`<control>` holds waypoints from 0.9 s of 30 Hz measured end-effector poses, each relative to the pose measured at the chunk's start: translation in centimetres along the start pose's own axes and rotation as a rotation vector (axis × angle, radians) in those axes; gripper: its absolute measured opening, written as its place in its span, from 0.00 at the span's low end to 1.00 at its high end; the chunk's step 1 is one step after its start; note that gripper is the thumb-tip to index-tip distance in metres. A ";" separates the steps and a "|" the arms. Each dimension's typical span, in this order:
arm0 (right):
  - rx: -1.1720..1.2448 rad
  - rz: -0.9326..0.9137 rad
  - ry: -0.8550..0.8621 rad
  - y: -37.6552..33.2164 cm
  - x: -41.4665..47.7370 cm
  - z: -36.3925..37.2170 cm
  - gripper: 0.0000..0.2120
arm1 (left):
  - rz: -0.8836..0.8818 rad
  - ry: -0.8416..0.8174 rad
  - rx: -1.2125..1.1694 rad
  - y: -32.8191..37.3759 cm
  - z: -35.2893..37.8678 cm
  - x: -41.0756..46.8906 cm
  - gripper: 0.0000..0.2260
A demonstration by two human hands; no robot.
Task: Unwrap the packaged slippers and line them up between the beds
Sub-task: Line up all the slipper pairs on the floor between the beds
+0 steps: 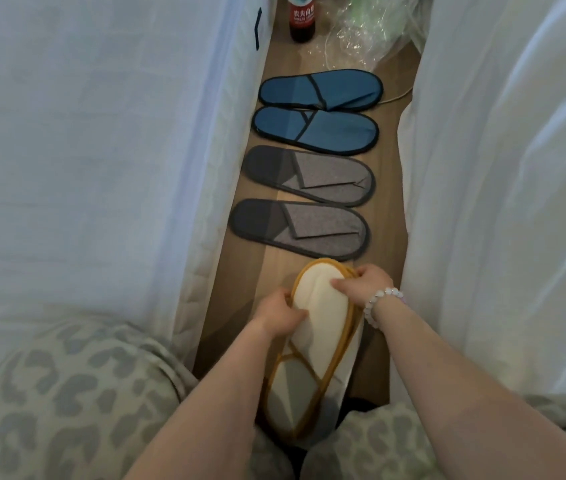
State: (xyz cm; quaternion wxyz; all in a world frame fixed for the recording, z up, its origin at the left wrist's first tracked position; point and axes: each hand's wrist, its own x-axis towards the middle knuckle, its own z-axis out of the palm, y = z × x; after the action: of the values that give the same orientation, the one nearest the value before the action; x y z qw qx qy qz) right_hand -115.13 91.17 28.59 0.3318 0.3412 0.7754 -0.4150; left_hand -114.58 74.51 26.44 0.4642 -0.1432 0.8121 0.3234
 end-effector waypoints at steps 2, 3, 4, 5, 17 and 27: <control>0.194 -0.012 -0.003 -0.2 0.3 0.3 0.27 | 0.023 0.049 -0.041 0.4 -0.7 -0.3 0.20; 0.304 -0.017 0.003 -0.4 0.4 0.3 0.26 | 0.045 0.080 -0.060 1.1 -1.4 -0.5 0.18; 0.426 -0.018 0.011 -0.7 0.5 0.1 0.24 | 0.075 0.111 -0.091 1.9 -2.2 -0.7 0.16; 0.552 -0.018 0.016 -1.0 0.6 -0.4 0.22 | 0.104 0.143 -0.137 2.8 -3.1 -1.0 0.16; 1.233 -0.063 -0.081 -4.2 0.2 -4.4 0.27 | 0.251 -0.153 -0.385 5.5 -7.6 -3.9 0.14; 0.872 -0.064 -0.122 -3.8 -1.4 2.3 0.26 | 0.196 0.102 -0.708 4.7 -7.9 -2.9 0.12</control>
State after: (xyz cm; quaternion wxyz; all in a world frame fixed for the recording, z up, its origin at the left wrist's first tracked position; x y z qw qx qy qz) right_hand -116.89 87.18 30.29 0.1891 0.4001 0.5168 -0.7329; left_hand -120.73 72.64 33.59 0.3116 -0.2324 0.6820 0.6195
